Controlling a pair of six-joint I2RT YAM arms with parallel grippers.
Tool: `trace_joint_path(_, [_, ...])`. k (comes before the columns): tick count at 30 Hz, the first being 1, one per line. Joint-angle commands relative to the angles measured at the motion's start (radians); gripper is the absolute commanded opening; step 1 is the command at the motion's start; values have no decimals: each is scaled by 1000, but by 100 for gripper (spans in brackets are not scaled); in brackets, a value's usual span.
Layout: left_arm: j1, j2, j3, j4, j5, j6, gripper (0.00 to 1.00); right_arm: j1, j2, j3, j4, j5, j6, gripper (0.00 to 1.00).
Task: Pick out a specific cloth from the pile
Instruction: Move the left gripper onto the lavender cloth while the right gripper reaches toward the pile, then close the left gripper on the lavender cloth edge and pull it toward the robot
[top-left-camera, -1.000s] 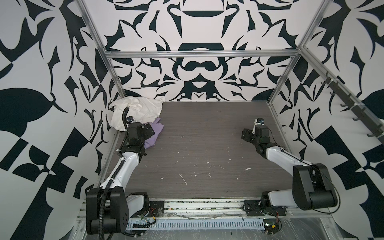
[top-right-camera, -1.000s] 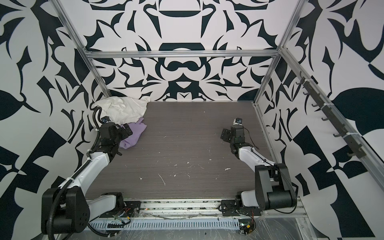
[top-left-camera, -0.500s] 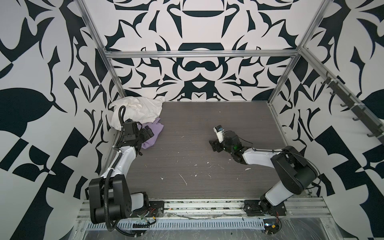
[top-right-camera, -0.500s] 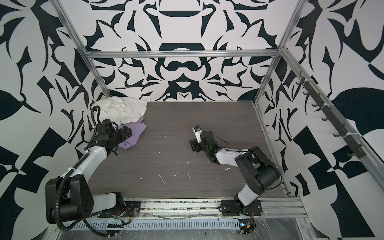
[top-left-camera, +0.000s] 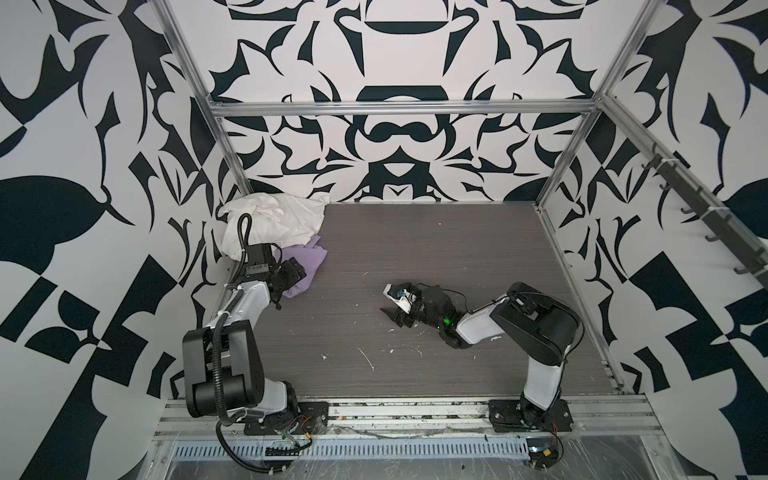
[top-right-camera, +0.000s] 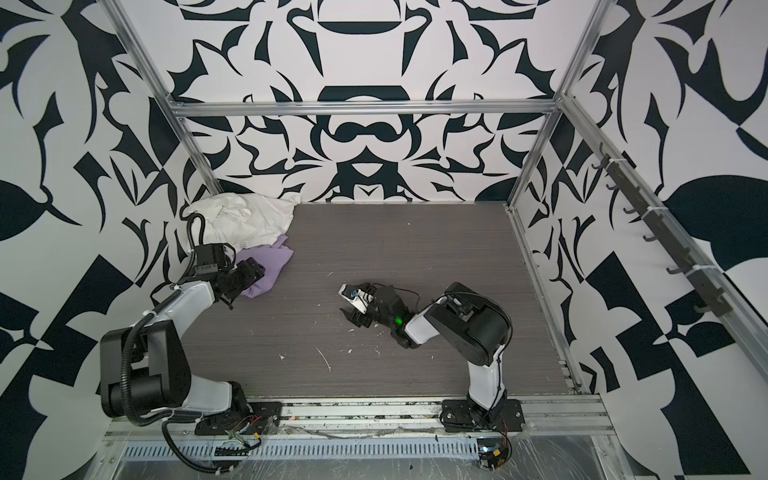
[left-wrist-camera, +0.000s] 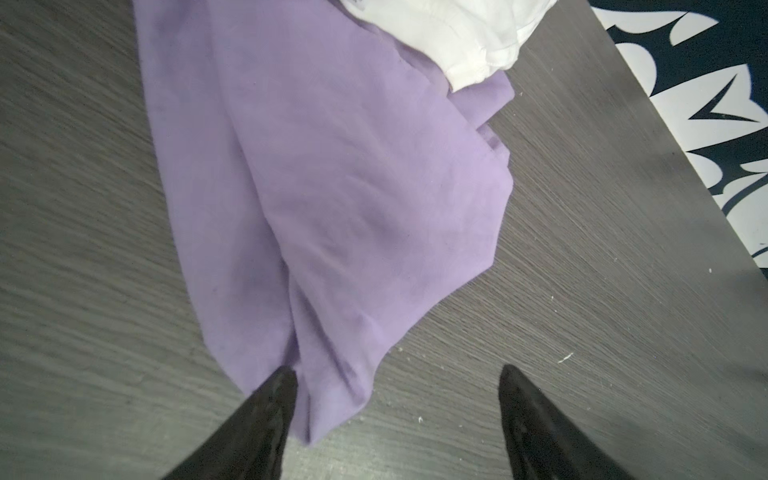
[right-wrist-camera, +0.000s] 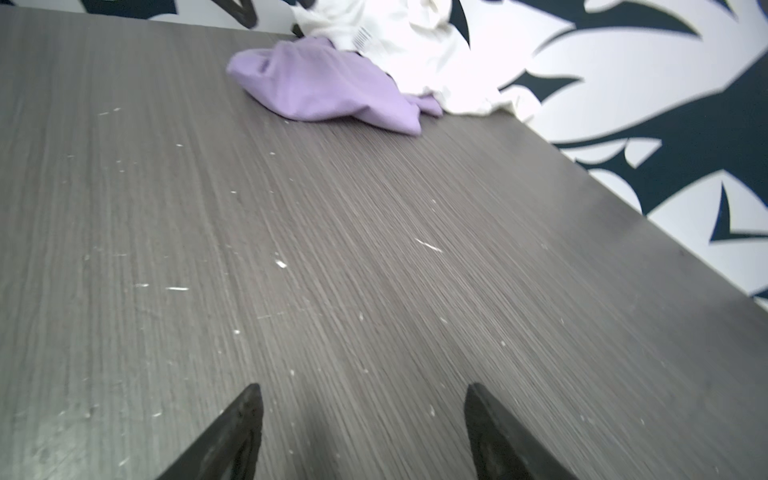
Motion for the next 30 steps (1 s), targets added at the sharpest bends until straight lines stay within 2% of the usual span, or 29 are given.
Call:
trace_joint_path(1, [7, 29, 39, -47, 10, -10, 77, 17, -3, 7, 128, -21, -50, 78])
trace_joint_path(7, [9, 104, 96, -130, -24, -27, 75, 49, 14, 29, 90, -18, -81, 78])
trace_joint_path(14, [8, 158, 126, -145, -17, -51, 65, 81, 17, 61, 7, -45, -129, 78])
trace_joint_path(24, [8, 181, 131, -144, -20, -56, 49, 99, 21, 74, -9, -43, -132, 78])
trace_joint_path(30, [8, 193, 136, -137, -8, -58, 44, 104, 19, 70, -7, -27, -133, 78])
